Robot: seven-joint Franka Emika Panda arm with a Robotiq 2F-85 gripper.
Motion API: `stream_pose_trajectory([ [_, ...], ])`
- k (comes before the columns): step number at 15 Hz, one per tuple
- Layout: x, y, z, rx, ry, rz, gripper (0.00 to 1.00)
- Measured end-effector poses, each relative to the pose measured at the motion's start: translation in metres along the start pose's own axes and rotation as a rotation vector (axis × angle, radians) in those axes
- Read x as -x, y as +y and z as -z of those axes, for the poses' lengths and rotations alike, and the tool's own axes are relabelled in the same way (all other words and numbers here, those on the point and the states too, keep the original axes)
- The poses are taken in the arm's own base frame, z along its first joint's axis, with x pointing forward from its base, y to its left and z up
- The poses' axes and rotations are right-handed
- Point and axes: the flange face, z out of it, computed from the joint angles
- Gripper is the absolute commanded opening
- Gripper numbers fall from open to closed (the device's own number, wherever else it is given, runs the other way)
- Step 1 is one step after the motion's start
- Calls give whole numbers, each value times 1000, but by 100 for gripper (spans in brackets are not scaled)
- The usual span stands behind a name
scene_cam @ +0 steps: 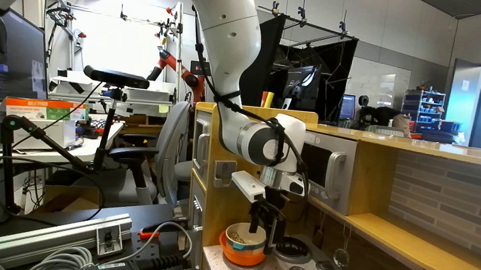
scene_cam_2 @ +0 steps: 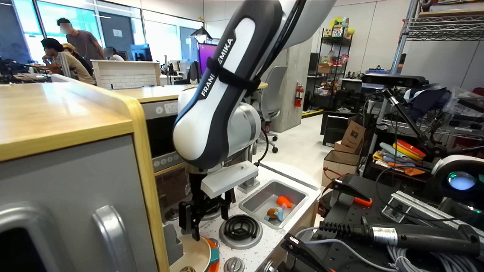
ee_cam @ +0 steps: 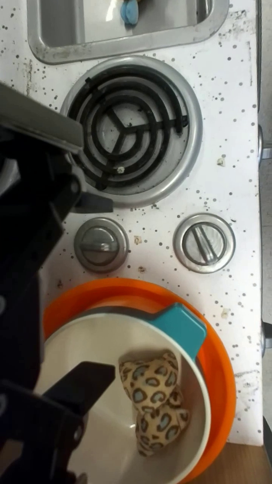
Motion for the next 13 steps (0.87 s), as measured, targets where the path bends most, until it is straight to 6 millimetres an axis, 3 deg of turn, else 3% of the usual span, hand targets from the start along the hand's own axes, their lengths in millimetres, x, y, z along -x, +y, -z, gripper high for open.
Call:
stream_pose_trajectory([
  [13,-8,-17,-17,79,-23,56,100],
])
